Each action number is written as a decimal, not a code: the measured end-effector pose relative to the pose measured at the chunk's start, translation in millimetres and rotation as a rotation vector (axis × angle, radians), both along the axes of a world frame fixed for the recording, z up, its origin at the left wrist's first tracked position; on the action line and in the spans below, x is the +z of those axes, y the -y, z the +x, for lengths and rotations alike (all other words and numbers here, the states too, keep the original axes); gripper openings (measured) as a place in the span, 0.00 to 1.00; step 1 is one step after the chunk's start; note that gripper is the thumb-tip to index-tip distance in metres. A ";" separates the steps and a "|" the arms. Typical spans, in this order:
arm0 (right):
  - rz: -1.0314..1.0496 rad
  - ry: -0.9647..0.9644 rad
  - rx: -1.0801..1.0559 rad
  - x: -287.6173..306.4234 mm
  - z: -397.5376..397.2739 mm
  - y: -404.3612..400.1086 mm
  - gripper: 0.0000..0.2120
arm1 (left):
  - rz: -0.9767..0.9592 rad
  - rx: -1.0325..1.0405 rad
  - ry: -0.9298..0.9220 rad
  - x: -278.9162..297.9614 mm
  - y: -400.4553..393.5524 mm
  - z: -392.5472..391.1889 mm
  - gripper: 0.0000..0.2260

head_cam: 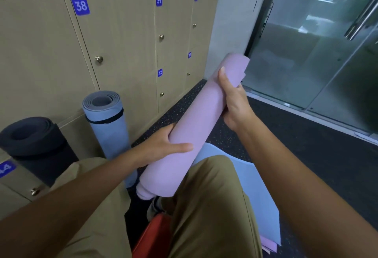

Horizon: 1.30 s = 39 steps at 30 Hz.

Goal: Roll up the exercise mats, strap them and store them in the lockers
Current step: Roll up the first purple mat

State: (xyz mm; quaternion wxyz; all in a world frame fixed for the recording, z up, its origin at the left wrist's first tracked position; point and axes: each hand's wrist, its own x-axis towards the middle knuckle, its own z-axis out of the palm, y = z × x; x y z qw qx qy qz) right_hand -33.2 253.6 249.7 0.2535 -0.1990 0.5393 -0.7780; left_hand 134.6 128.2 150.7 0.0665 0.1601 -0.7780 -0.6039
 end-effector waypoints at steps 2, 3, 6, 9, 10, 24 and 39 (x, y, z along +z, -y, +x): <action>0.020 -0.038 0.095 -0.2 11.2 -0.2 0.26 | 0.045 -0.023 0.023 -6.5 -0.3 7.2 0.26; 0.035 -0.057 0.133 -0.7 16.2 -0.8 0.27 | 0.072 -0.039 0.038 -9.9 0.0 10.6 0.27; 0.096 -0.115 0.248 1.6 31.3 -3.1 0.34 | 0.114 -0.081 0.065 -18.4 0.0 22.9 0.33; 0.129 -0.153 0.339 0.8 47.1 -6.0 0.27 | 0.108 -0.139 0.105 -22.4 -4.6 35.0 0.35; 0.131 -0.160 0.352 -0.1 53.2 -7.2 0.25 | 0.107 -0.150 0.111 -23.5 -7.0 39.8 0.36; 0.157 -0.310 0.429 -15.9 115.6 -17.5 0.32 | -0.166 -0.210 0.053 57.8 46.8 107.9 0.26; 0.184 -0.533 0.518 -2.1 128.8 -4.8 0.30 | -0.875 -0.285 -0.209 189.9 -8.3 65.3 0.33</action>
